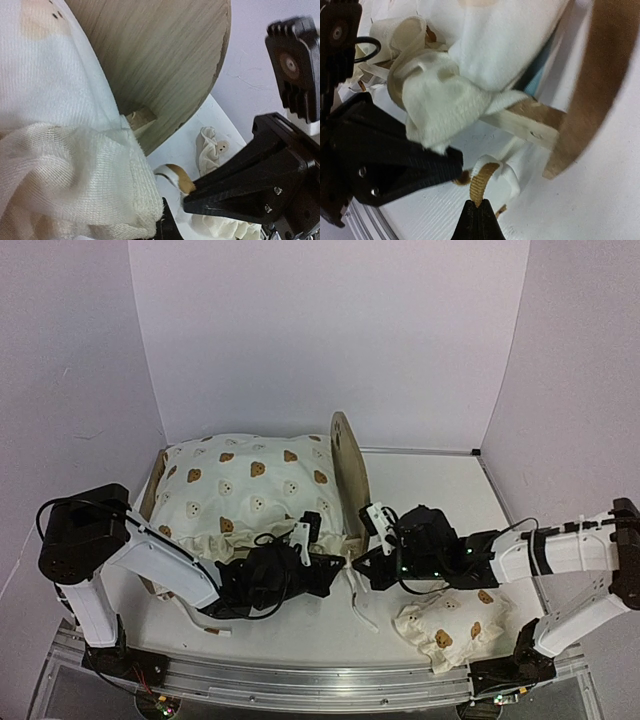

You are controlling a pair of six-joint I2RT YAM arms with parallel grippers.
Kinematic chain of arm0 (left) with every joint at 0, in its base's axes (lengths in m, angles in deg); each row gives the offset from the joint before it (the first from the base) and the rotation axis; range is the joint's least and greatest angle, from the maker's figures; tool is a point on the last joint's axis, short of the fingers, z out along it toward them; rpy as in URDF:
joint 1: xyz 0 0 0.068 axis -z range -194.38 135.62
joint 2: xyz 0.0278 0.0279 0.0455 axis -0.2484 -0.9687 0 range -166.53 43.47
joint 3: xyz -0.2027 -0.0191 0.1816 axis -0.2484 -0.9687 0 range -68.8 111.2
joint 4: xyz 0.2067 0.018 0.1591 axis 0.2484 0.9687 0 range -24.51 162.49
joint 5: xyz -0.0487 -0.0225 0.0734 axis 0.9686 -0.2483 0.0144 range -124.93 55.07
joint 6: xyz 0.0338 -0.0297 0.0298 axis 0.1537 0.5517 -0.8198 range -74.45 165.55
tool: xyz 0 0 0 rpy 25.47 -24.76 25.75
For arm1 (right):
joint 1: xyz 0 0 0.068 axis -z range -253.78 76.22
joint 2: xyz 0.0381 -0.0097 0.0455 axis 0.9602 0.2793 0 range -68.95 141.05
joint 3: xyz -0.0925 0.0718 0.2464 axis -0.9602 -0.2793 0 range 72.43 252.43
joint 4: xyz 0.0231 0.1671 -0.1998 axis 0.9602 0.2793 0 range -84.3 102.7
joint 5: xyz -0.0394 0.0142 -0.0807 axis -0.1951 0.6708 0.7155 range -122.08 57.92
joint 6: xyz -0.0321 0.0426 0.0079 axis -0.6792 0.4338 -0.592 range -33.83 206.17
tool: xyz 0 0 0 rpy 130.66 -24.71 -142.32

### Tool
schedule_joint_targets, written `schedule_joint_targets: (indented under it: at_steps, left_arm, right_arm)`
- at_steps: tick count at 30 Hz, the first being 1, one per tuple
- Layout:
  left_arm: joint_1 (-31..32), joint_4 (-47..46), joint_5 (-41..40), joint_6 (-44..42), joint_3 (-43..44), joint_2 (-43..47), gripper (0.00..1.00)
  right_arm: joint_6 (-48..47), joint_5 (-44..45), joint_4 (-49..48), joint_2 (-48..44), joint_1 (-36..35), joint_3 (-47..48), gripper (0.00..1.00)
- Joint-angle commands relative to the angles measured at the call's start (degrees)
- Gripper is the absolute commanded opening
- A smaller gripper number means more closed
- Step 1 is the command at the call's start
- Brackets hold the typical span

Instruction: Set up the pet bed

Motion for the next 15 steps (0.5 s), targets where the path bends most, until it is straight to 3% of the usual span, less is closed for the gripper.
schedule_joint_targets:
  at_steps: [1, 7, 15]
  left_arm:
    - [0.24, -5.55, 5.98, -2.98, -1.49, 3.00, 0.00]
    - [-0.35, -5.59, 7.35, -4.56, -2.53, 4.12, 0.00]
    - [-1.92, -5.58, 10.47, -5.65, -2.32, 4.83, 0.00]
  right_arm:
    - [-7.95, 0.51, 0.07, 4.65, 0.02, 6.30, 0.00]
    - [-13.95, 2.73, 1.95, 8.04, 0.86, 8.51, 0.00]
    - [-34.66, 1.10, 1.50, 13.17, 1.26, 14.19, 0.00]
